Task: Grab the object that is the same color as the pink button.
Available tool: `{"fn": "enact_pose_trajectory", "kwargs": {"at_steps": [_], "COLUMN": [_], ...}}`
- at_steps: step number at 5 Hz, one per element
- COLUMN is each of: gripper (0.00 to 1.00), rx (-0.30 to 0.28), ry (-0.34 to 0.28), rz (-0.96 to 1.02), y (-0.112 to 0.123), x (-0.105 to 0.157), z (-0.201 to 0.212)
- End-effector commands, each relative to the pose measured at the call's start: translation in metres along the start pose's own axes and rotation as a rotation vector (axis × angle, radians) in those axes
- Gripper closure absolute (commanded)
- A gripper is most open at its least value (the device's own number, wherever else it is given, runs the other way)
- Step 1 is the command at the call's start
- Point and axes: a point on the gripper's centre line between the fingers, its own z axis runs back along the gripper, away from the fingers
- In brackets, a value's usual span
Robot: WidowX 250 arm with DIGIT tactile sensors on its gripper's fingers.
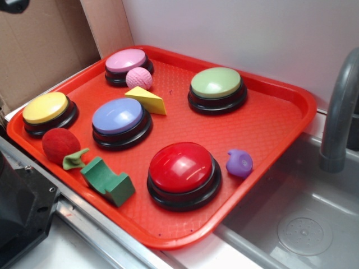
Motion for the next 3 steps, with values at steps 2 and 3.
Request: {"fn": "enact_pose_trajectory", "kwargs": {"at_steps": [2,3], "gripper": [0.00,0.00], "rx": [-0.018,0.004], "ry": [-0.054,-0.107], "rz": [0.195,0.416], "y": [0.006,0.016], "x": [0.028,0.059], "z": [-0.012,-0.033]}}
